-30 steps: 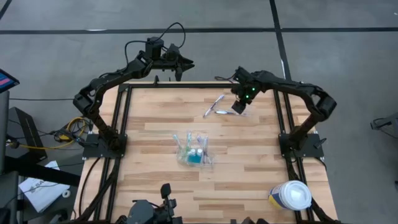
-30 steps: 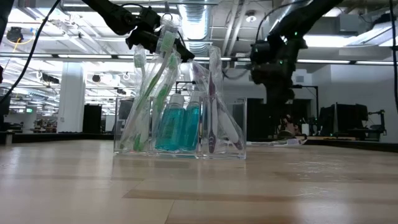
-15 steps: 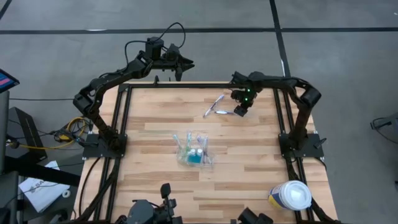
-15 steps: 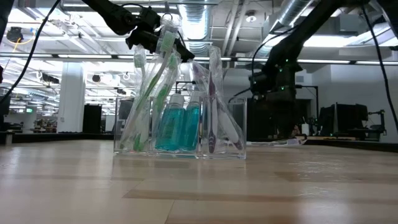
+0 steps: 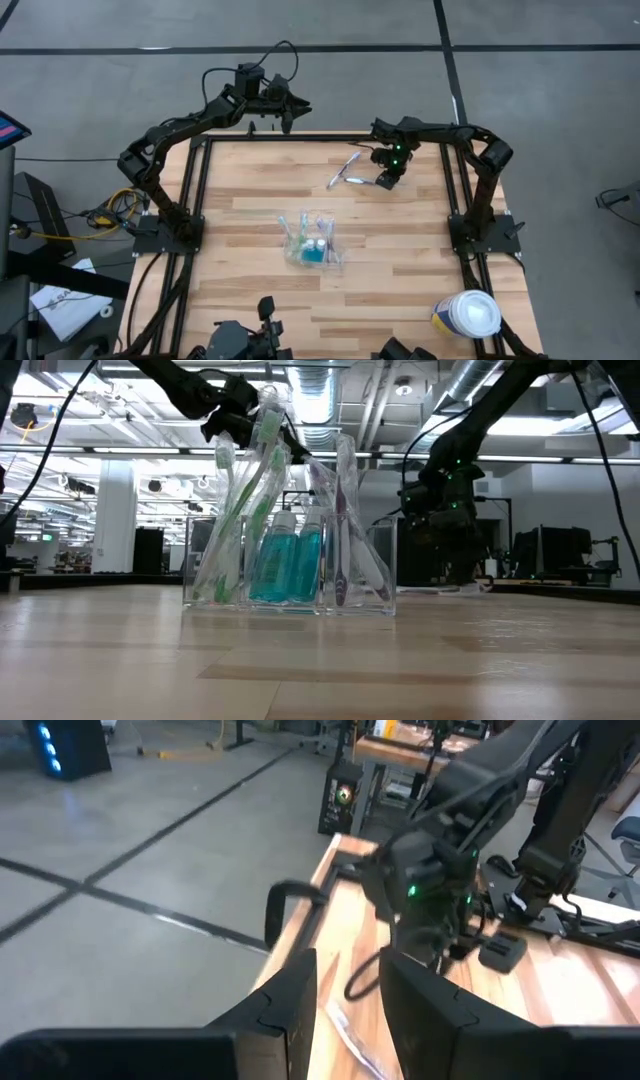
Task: Pick & Place toothbrushing station
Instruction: Put the purple toothbrush into the transparent organizer
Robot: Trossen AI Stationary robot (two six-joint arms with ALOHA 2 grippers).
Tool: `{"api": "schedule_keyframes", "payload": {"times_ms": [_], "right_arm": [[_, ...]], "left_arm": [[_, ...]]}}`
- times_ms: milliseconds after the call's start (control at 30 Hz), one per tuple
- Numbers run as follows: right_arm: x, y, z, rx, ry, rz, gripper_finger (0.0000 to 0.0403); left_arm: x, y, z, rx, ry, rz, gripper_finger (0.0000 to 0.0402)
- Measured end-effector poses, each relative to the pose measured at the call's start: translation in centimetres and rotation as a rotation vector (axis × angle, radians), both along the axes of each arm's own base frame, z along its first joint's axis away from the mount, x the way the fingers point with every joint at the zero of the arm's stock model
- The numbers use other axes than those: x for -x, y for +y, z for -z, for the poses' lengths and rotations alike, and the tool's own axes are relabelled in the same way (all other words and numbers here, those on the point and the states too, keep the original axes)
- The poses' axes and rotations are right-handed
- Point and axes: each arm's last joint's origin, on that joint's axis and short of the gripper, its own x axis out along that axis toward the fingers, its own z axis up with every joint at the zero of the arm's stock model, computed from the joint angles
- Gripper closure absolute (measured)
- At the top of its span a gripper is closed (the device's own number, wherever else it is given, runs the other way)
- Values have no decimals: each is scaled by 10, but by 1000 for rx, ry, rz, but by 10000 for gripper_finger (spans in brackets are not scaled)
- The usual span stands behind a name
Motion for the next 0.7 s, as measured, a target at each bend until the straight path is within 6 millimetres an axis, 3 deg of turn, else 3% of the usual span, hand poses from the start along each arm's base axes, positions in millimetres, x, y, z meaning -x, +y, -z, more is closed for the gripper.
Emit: {"api": "schedule_keyframes", "payload": {"times_ms": [67,233,333,467,700], "right_arm": [[1,-1,0,6,14,13,389],[5,3,-3,-25,60,35,401],[9,8,-15,-42,84,22,402],[8,13,-53,48,107,-57,403],[1,19,-135,274,296,-323,403]], "left_arm": [[1,-1,7,17,14,-1,296],[-2,-4,11,49,10,2,296],[-5,-9,6,54,-15,10,296],[-13,-18,-6,50,-53,68,296],[-26,-29,-35,33,-62,101,296]]}}
